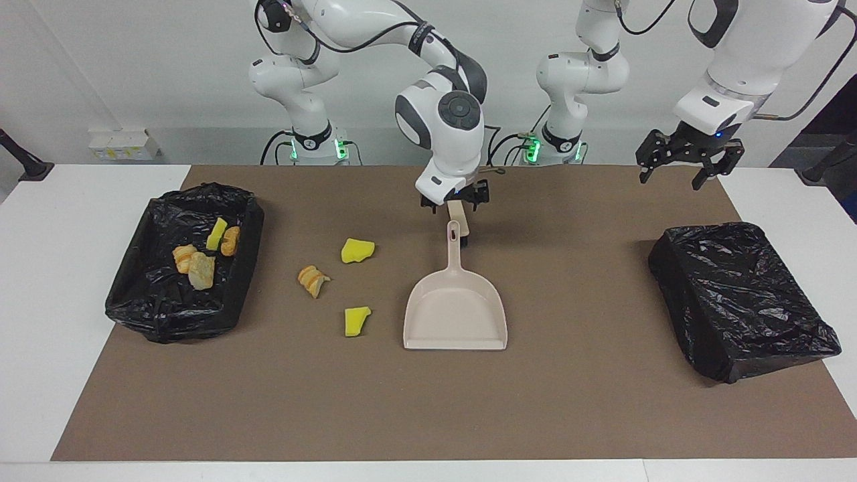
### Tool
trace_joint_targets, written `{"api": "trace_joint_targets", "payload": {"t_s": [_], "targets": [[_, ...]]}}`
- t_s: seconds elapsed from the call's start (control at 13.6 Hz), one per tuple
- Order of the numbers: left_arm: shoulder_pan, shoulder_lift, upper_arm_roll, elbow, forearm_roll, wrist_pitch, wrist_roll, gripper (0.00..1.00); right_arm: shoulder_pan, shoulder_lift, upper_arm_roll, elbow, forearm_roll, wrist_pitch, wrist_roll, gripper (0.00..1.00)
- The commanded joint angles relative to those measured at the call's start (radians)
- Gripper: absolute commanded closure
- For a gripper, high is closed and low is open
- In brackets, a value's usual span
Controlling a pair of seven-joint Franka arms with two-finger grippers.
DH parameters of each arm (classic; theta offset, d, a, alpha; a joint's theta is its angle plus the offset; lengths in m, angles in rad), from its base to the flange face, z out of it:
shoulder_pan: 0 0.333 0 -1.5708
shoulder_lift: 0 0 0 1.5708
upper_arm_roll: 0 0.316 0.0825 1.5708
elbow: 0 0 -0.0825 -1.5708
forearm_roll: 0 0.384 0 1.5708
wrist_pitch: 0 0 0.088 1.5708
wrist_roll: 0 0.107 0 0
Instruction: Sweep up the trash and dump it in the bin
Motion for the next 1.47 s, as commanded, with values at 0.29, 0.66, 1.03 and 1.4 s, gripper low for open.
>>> {"api": "trace_joint_targets", "payload": {"t_s": [0.29, 0.66, 1.03, 1.4], "targets": [[-0.008, -0.019, 0.008, -0.027, 0.016, 0.011, 0.006, 0.00, 0.170, -0.343, -0.004, -0.574, 0.158, 0.250, 0.001, 0.00], [-0.008, -0.021, 0.008, -0.028, 0.016, 0.011, 0.006, 0.00, 0.212, -0.328, -0.004, -0.644, 0.189, 0.388, -0.028, 0.00], [-0.008, -0.024, 0.008, -0.033, 0.016, 0.012, 0.006, 0.00, 0.203, -0.306, -0.004, -0.627, 0.192, 0.419, -0.056, 0.22], [-0.018, -0.002, 0.008, -0.060, 0.006, 0.098, 0.003, 0.00, 0.201, -0.282, -0.007, -0.586, 0.186, 0.405, -0.070, 1.00]]}}
